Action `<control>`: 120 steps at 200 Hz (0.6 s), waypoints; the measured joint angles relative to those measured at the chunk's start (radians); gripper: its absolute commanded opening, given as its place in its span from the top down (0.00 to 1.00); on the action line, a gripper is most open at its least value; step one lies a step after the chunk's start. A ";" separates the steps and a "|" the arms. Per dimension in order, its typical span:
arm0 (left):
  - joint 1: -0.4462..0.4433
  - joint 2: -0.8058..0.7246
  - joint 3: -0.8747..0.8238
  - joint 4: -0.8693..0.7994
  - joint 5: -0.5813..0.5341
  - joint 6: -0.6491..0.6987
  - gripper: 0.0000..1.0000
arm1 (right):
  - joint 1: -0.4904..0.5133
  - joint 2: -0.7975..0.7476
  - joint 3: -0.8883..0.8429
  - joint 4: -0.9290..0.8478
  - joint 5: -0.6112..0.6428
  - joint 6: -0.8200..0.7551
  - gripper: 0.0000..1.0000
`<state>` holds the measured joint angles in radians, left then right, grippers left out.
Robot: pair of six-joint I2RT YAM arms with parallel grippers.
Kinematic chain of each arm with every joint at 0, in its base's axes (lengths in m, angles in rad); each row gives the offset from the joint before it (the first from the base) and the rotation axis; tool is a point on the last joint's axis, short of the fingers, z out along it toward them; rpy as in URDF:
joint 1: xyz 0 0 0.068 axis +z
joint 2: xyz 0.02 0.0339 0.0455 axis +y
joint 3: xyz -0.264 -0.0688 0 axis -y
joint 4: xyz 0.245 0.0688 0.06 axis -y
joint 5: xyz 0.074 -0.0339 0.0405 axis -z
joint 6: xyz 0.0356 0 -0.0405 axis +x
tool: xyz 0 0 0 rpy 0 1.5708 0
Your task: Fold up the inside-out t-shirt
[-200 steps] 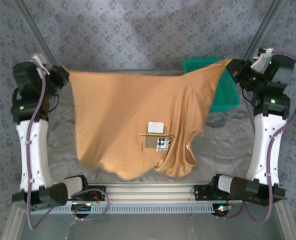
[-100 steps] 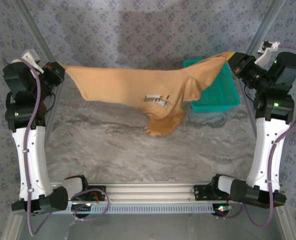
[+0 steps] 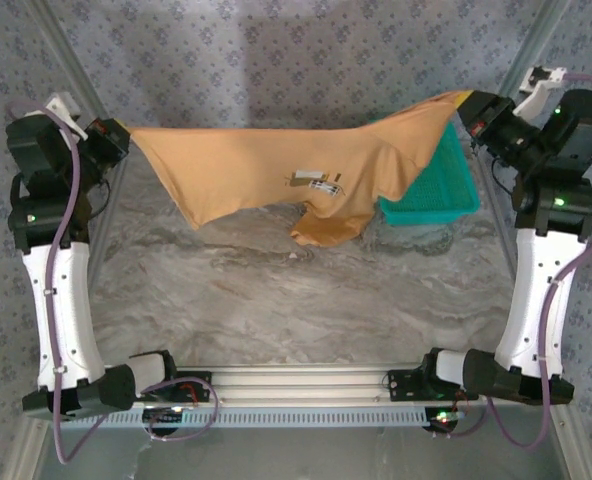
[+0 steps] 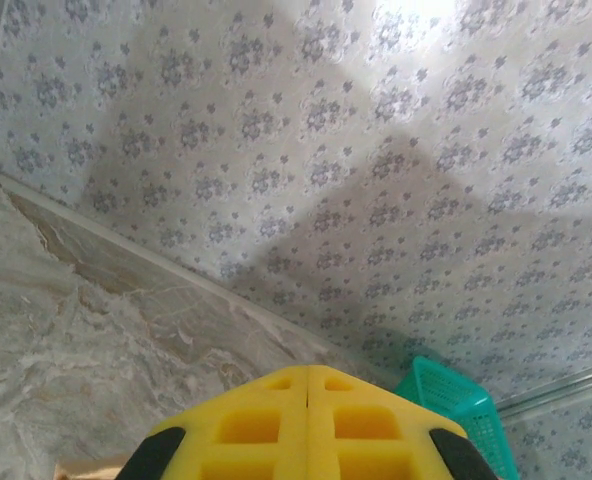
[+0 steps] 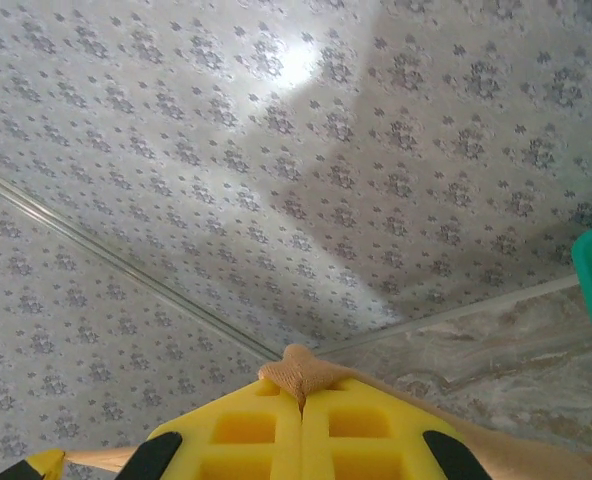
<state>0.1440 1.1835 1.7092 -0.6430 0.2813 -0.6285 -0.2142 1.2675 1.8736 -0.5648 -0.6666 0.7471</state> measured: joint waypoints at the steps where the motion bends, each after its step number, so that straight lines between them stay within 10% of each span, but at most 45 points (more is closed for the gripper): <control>1: 0.000 0.001 0.007 -0.004 -0.001 0.000 1.00 | -0.002 0.001 0.005 -0.001 0.000 0.000 1.00; 120: 0.000 -0.200 0.423 -0.025 -0.167 0.107 1.00 | -0.127 -0.145 0.403 -0.054 0.048 -0.040 1.00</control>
<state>0.1440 0.9840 2.1326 -0.6682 0.1146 -0.5217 -0.3408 1.1221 2.2765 -0.6189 -0.6186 0.7071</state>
